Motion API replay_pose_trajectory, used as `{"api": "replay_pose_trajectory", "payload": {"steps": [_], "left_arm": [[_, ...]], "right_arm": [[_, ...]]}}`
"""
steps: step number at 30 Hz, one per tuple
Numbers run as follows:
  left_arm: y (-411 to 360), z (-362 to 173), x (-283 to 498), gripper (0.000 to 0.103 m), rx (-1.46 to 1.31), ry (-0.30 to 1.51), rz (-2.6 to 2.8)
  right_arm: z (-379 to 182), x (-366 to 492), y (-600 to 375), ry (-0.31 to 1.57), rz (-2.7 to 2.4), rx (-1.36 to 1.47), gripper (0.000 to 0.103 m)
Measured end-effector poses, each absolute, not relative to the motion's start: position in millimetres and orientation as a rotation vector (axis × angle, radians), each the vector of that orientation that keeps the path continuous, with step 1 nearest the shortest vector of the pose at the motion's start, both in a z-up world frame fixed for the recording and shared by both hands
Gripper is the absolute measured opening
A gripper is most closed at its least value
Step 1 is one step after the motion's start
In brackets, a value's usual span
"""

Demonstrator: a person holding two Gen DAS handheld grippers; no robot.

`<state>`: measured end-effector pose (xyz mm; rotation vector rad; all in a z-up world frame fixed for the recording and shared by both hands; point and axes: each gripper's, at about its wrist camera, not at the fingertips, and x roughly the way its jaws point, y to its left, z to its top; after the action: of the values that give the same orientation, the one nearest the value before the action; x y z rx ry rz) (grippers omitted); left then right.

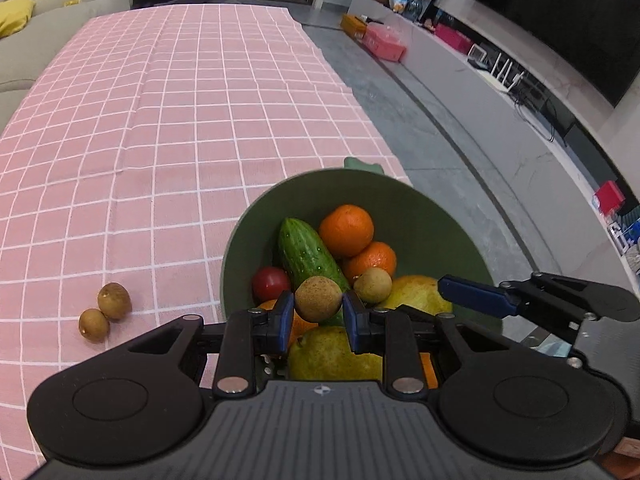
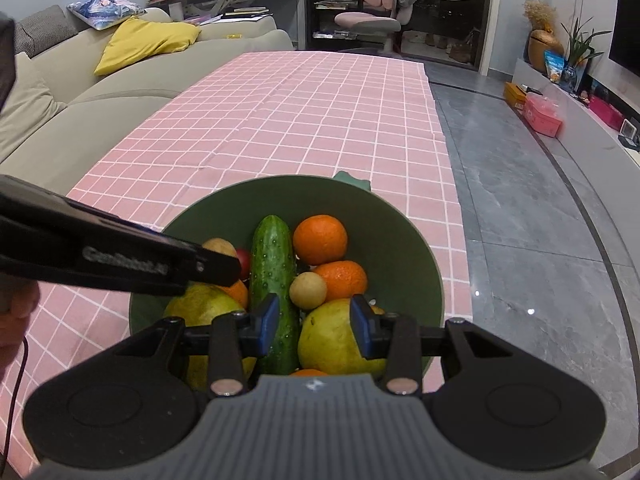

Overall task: Organize fruits
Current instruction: 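Carry the brown fruit over the green colander with the left tool, then open the left tool to drop the brown fruit into the colander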

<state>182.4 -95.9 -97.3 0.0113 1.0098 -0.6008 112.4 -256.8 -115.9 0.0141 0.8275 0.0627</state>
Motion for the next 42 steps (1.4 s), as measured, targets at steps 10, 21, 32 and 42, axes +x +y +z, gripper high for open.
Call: {"api": "replay_pose_trajectory", "payload": {"steps": [10, 21, 32, 42], "left_arm": [[-109, -106, 181, 0.029, 0.064, 1.023, -0.597], [-106, -105, 181, 0.036, 0.042, 1.015, -0.589], [-80, -68, 163, 0.048, 0.097, 0.935, -0.545], [-29, -48, 146, 0.051, 0.094, 0.901, -0.437]], "right_arm": [[-120, 116, -259, 0.839, 0.063, 0.024, 0.036], [-118, 114, -258, 0.839, 0.053, 0.019, 0.036], [-98, 104, -248, 0.779, 0.059, 0.037, 0.052], [-76, 94, -218, 0.742, 0.128, 0.032, 0.06]]}}
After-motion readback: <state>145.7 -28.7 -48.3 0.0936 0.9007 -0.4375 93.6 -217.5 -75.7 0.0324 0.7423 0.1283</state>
